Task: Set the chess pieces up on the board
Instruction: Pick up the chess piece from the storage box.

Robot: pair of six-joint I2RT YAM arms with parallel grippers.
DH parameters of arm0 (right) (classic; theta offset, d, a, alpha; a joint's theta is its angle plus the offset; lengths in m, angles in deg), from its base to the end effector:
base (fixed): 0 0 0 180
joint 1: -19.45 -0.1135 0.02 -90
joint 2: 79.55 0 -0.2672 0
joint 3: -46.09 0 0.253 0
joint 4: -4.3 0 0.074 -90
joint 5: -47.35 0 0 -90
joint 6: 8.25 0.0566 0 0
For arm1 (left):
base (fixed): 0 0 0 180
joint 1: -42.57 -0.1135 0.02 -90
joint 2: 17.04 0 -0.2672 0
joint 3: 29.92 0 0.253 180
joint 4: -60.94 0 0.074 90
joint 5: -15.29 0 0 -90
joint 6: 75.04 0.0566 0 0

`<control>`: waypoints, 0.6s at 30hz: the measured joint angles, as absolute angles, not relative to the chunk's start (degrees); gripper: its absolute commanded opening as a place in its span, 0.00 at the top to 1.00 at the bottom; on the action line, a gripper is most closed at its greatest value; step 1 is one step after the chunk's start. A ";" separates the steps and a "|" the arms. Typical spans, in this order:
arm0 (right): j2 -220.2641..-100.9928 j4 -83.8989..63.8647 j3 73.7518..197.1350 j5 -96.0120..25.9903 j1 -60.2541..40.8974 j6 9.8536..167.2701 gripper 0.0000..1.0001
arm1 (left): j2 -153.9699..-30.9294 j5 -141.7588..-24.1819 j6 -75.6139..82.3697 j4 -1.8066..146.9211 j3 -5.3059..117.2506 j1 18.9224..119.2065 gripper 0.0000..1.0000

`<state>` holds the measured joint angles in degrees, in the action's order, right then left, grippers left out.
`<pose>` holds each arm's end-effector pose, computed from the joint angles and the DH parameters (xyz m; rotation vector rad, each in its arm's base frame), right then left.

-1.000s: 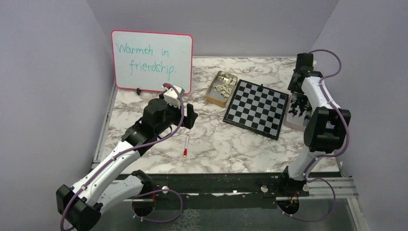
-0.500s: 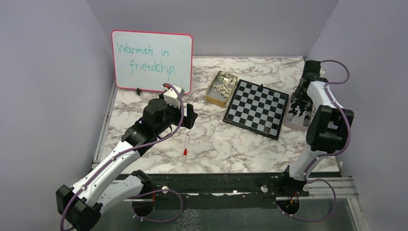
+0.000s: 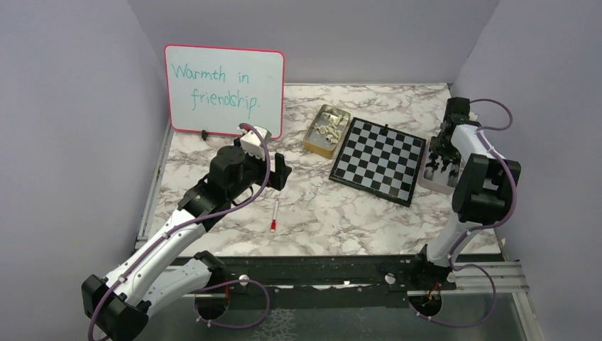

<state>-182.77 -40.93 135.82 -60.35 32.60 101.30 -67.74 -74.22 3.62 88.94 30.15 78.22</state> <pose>0.3793 -0.1063 0.2053 0.8273 2.4238 -0.3578 0.1824 -0.1302 0.3197 0.4014 1.8917 -0.5461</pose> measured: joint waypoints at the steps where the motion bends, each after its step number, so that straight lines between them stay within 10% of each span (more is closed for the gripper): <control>1: -182.83 -40.93 135.34 -60.35 32.77 101.28 0.68 | -67.72 -74.22 3.60 88.94 30.15 78.22 0.01; 18: -185.22 -39.38 132.71 -60.10 33.40 101.39 0.68 | -67.72 -74.22 3.60 88.94 30.15 78.22 0.01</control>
